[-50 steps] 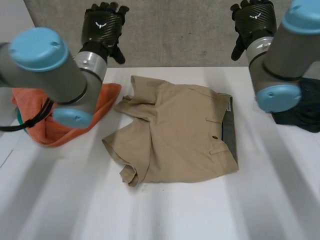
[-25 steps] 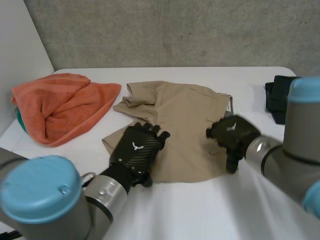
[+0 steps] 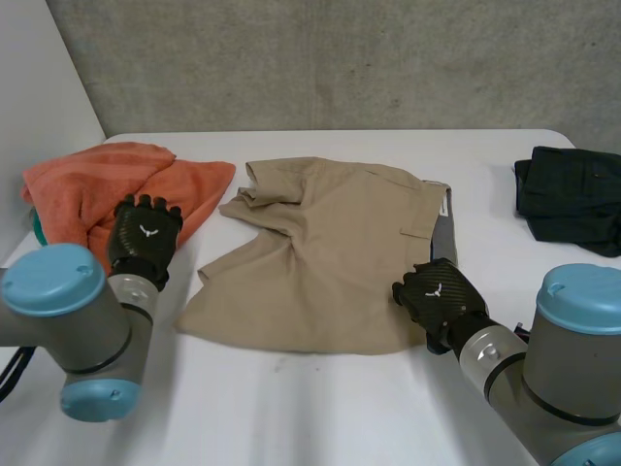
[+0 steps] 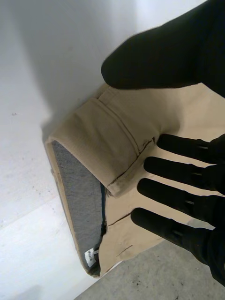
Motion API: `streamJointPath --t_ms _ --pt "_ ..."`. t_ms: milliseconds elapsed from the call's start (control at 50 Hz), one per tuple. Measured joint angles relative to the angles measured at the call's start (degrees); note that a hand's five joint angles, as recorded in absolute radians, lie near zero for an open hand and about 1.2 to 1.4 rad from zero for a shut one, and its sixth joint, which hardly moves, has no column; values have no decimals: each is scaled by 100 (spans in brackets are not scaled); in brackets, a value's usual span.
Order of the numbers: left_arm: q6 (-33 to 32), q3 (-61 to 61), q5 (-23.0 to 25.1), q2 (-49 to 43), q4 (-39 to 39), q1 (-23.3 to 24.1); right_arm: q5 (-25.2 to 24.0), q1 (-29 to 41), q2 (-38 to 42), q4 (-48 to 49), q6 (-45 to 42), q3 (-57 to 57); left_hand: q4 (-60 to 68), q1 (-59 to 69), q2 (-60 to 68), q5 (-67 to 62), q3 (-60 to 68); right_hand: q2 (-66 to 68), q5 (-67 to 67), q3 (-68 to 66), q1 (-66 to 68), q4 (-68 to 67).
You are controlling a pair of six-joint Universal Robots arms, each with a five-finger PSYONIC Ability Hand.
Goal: Fold the laundry.
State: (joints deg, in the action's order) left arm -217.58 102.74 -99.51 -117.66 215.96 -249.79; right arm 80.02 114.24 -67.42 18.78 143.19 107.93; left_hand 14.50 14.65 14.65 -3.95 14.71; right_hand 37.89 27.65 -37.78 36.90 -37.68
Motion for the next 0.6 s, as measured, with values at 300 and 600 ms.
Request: streamJointPath --t_ms 300,600 --pt "397 1168 1155 2065 -293 488 107 7 177 273 -221 -20 893 959 896 -965 889 2871 2793 -3006 2379 -3071" --pt "525 1614 2063 1891 -1905 440 183 8 123 350 -135 5 2959 2909 2928 -3019 2923 2871 2793 -3006 2432 -3083"
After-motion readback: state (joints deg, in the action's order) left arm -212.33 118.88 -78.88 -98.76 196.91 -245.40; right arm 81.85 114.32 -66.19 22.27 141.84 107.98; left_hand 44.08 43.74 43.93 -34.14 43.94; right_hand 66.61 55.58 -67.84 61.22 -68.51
